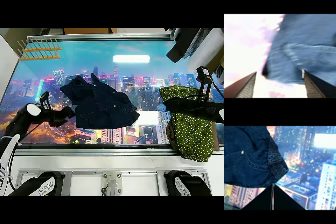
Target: Fold the clothes and pants, and hang the long-sleeved shirts on hangers.
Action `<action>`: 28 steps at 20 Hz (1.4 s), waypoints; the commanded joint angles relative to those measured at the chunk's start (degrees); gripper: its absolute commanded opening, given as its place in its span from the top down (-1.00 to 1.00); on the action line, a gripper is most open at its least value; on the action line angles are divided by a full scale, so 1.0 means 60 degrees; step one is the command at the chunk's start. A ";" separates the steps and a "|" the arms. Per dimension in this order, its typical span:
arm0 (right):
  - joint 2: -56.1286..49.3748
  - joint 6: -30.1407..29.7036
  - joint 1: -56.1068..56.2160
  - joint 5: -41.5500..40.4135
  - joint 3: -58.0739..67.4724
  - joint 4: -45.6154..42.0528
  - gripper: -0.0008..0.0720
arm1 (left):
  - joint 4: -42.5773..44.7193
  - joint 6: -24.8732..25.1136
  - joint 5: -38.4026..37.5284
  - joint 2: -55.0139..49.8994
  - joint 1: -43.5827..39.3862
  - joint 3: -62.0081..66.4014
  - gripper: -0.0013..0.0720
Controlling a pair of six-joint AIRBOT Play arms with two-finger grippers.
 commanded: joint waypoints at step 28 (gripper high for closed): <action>-0.6510 -0.1224 0.2233 -0.2601 -0.0892 0.3224 -0.59 | -0.0528 0.0962 0.0277 -0.0794 -0.0474 0.0459 0.93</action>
